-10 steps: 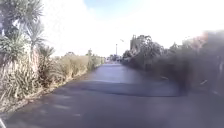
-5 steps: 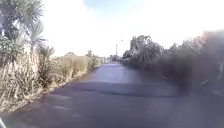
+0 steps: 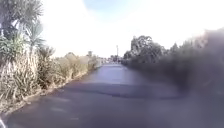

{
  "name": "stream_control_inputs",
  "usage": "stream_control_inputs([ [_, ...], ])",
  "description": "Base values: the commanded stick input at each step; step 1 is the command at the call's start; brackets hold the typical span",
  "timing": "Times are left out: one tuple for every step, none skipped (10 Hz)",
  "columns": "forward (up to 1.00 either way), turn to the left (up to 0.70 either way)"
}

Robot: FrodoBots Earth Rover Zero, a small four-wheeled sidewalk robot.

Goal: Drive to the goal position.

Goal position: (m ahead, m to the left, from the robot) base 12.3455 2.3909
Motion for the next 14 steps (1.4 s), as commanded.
stream_control_inputs([
  [1.00,-0.03],
  [1.00,-0.02],
  [1.00,0.00],
  [1.00,0.00],
  [1.00,-0.02],
  [1.00,-0.06],
  [1.00,-0.18],
  [1.00,-0.25],
  [1.00,-0.26],
  [1.00,0.00],
  [1.00,0.00],
  [1.00,0.00],
  [1.00,-0.30],
  [1.00,-0.33],
])
